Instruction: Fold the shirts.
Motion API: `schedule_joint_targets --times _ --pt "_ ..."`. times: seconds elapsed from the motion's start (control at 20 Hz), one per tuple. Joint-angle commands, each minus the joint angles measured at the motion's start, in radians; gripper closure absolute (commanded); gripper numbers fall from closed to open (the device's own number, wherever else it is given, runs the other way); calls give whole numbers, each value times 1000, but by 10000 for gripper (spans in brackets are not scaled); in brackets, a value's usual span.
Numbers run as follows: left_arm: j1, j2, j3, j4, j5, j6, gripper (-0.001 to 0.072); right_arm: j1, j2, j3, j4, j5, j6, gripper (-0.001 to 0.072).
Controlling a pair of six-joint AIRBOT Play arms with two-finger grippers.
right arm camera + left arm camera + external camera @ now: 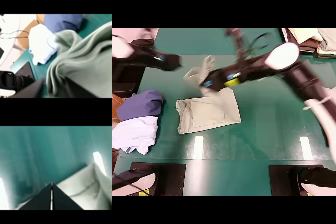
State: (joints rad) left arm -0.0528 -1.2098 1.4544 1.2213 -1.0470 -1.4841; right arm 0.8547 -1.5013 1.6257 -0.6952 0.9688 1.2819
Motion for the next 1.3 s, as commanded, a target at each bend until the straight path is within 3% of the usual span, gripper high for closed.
schedule_joint_targets --times 0.0,0.15,0.3,0.6,0.7,0.8,0.9,1.05,1.25 --pt "163 173 1 89 -21 -1 680 182 -125 3 -5 -235 -68 216" --pt "215 215 0 88 -60 -1 680 177 -185 66 -57 -52 -69 220" --pt "215 216 0 85 -99 0 680 69 -140 34 -178 87 0 223" --pt "215 214 0 62 -115 -1 680 -307 55 -386 -273 101 118 217" --pt "215 211 0 40 -116 -1 680 -435 64 -480 -246 103 150 73" --pt "215 206 0 19 -113 0 680 -520 35 -529 -182 113 146 77" --pt "215 202 0 12 -113 0 680 -547 -13 -545 -103 114 87 140" --pt "215 202 0 12 -113 0 680 -509 -97 -540 45 102 19 140" --pt "215 202 0 8 -114 0 680 -395 -230 -415 86 107 14 140"
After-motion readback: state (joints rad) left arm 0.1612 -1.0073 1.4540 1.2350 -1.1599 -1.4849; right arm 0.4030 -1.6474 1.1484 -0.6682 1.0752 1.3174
